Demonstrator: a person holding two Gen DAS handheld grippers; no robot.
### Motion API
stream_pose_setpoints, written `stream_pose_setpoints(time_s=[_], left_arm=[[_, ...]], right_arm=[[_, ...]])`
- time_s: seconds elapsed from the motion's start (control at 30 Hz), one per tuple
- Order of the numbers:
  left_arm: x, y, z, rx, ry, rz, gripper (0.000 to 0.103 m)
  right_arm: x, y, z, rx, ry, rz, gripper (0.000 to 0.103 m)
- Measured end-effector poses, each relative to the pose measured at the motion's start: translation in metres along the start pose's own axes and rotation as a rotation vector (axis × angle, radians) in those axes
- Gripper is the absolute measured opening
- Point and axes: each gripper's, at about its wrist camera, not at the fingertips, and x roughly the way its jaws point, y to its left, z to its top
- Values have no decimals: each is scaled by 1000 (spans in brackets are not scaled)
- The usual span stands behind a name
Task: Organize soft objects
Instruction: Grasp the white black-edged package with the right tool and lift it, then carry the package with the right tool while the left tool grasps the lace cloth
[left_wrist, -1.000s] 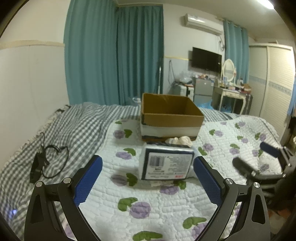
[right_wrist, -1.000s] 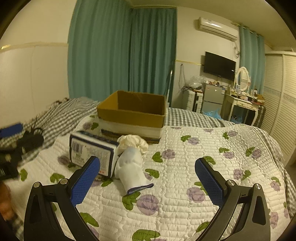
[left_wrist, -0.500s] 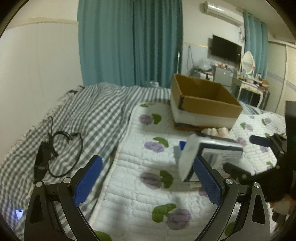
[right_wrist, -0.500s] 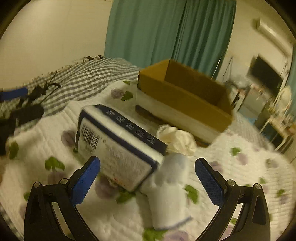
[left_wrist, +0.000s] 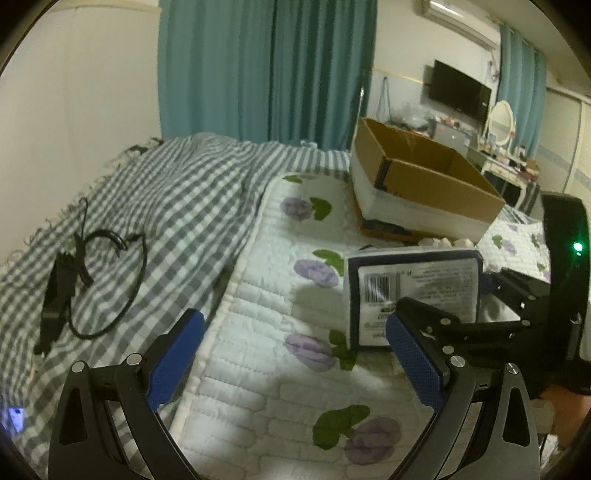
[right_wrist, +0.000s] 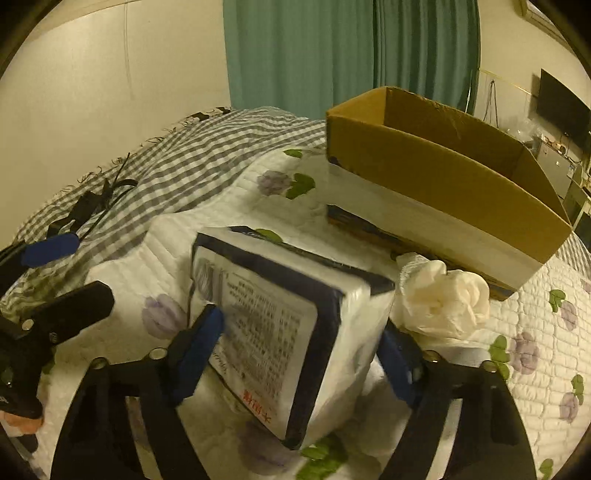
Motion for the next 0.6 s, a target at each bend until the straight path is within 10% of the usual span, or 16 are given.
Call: stream_pose_setpoints(time_s=[0.33, 0.6], left_arm=[[-23, -2, 3, 6, -51, 6, 100], [-37, -38, 11, 79, -76, -6, 100]], right_arm=[[-54, 8, -1, 27, -121, 21, 51], [-131, -25, -1, 57, -238, -196, 50]])
